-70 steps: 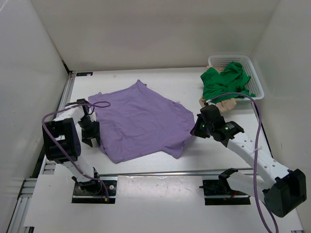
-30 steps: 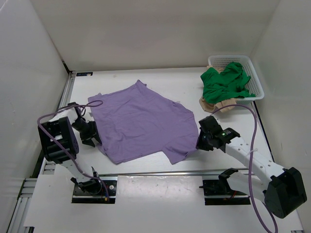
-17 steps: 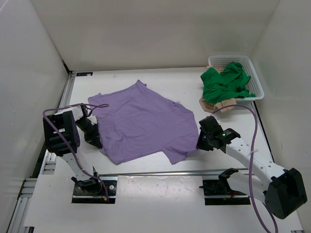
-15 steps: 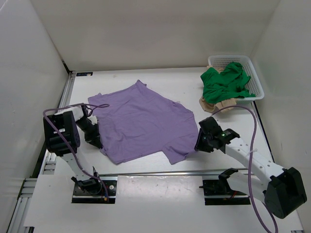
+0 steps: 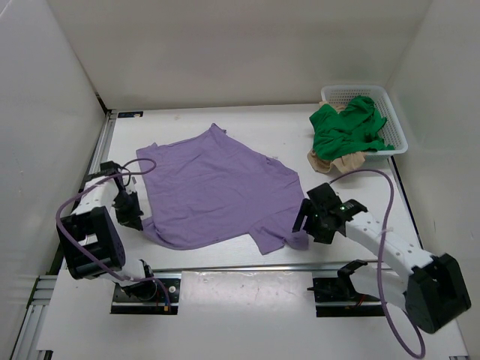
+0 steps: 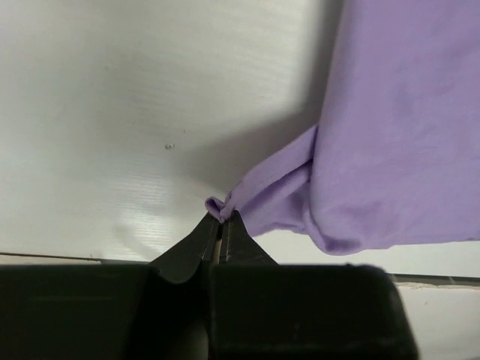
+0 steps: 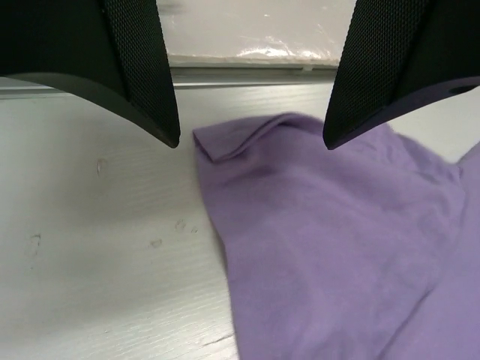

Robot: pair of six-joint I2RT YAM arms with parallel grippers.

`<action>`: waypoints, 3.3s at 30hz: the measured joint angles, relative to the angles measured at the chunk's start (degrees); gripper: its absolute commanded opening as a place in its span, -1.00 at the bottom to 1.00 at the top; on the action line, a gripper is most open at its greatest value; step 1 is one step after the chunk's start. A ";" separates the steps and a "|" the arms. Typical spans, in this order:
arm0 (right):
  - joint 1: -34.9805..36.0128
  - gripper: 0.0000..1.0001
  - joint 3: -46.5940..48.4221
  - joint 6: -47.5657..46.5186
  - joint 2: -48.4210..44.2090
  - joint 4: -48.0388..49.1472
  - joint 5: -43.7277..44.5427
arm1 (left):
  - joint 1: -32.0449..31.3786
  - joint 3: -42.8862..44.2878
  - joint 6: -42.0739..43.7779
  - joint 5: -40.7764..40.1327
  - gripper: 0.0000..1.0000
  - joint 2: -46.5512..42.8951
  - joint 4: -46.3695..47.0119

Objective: Fold and stack the t-shirts
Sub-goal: Flatten out the tshirt, then fold the flattened tshirt in 1/3 of the way

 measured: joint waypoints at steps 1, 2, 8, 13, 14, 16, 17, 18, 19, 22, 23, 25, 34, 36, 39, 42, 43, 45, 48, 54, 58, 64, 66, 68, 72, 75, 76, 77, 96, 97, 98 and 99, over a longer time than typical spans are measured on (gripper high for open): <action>-0.28 0.57 0.17 0.15 1.95 0.70 -0.26 | 0.00 -0.81 0.00 -0.26 -0.79 0.02 0.17; -0.48 0.57 0.17 0.15 4.28 1.46 -0.57 | 0.00 -1.53 0.00 -0.44 -0.79 0.15 0.22; -0.66 0.29 1.66 -0.61 13.46 4.24 -0.94 | 0.11 -4.59 0.00 -1.53 -0.79 0.22 0.61; -0.26 -0.99 4.85 -2.34 19.74 5.64 -3.41 | 0.13 -4.83 0.00 -2.67 -0.79 -0.37 0.92; -0.09 -0.99 5.57 -2.54 20.94 6.27 -4.50 | 0.17 -4.83 0.02 -2.73 -0.79 -0.61 1.14; -0.31 -0.99 7.17 -3.58 23.04 7.28 -6.62 | 0.52 -4.31 0.02 -2.73 -0.79 -0.59 1.20; -1.01 -0.99 8.74 -4.35 24.85 7.32 -7.58 | 0.72 -2.97 0.00 -2.69 -0.79 0.15 0.46; -2.16 -0.99 11.34 -5.66 27.45 7.10 -8.52 | 1.05 -0.07 0.02 -2.40 -0.79 1.79 -0.98; -3.52 -0.99 15.32 -6.84 30.38 5.81 -9.29 | 1.66 5.68 0.02 -1.60 -0.79 4.98 -3.78; -8.26 -0.99 41.59 -10.91 43.41 0.55 -10.60 | 3.65 32.74 0.02 3.80 -0.79 19.43 -9.62; -9.49 -0.99 51.69 -12.17 47.34 0.24 -10.69 | 4.37 42.88 0.00 5.77 -0.79 24.41 -10.95; -11.54 -0.99 70.95 -14.14 53.55 -1.25 -10.43 | 5.44 62.95 -0.02 8.04 -0.79 33.83 -13.25; -15.63 -0.99 77.40 -17.51 28.83 11.37 -8.68 | 3.87 59.17 0.00 8.87 -0.79 6.10 5.38; -15.02 -0.99 70.20 -18.01 21.66 13.33 -8.26 | 3.17 58.66 0.02 9.31 -0.79 2.16 6.51; -13.46 -0.99 58.14 -18.71 15.04 15.30 -6.43 | 3.26 54.36 0.04 8.50 -0.79 -0.63 6.71; -11.78 -0.99 42.32 -18.25 11.10 15.65 -4.33 | 3.30 44.74 0.04 5.79 -0.79 -0.72 6.25; -11.13 -0.99 36.04 -17.79 10.03 15.19 -3.65 | 3.32 40.02 0.02 4.66 -0.79 -0.52 6.05; -9.73 -0.99 24.74 -16.20 8.09 13.53 -2.91 | 3.37 31.43 0.00 2.69 -0.79 -0.17 4.55; -6.58 -0.99 11.30 -13.44 3.34 10.23 -2.58 | 3.41 17.99 0.00 -0.50 -0.79 -0.94 3.37; 0.68 -0.99 -0.11 -8.35 -7.63 7.85 -1.22 | 3.87 -1.42 0.04 -4.72 -0.79 -6.01 2.95; 3.26 -0.99 -3.26 -6.54 -8.13 7.61 -0.83 | 6.12 -6.01 0.13 -6.19 -0.79 -7.41 3.15; 3.54 -0.99 -0.35 -7.93 -3.72 6.78 1.97 | 7.41 -5.92 0.17 -6.67 -0.79 -8.31 3.87; 2.25 -0.99 4.28 -9.64 0.04 6.32 2.49 | 7.41 -3.91 0.20 -6.03 -0.79 -7.96 3.41; 0.00 -0.99 10.34 -11.96 4.90 6.91 2.71 | 7.41 -0.33 0.20 -4.83 -0.79 -6.64 3.19; -4.31 -0.99 21.79 -16.70 15.39 8.96 2.86 | 7.41 8.41 0.20 -1.44 -0.79 -0.42 3.26; -6.51 -0.99 28.17 -19.65 22.75 9.86 2.16 | 7.41 14.38 0.17 1.44 -0.79 6.23 3.37; -7.15 -0.99 29.97 -20.52 25.14 9.92 1.86 | 7.41 16.06 0.17 2.14 -0.79 8.24 3.37; -7.67 -0.99 31.67 -21.20 27.67 10.29 1.60 | 7.41 17.84 0.17 2.86 -0.79 10.47 3.43; -11.39 -0.25 52.61 -25.42 49.86 5.49 -1.44 | 6.88 27.50 0.20 4.61 -0.28 26.01 3.10; -11.43 0.01 53.96 -25.59 51.01 4.87 -1.31 | 6.86 27.96 0.20 4.37 -0.13 26.47 3.13; -11.47 0.26 55.23 -25.90 52.02 4.20 -1.18 | 6.88 28.59 0.33 4.17 -0.04 26.93 3.04; -11.47 0.29 56.35 -26.34 52.74 3.50 -1.11 | 6.91 29.62 0.20 3.87 0.15 27.39 2.99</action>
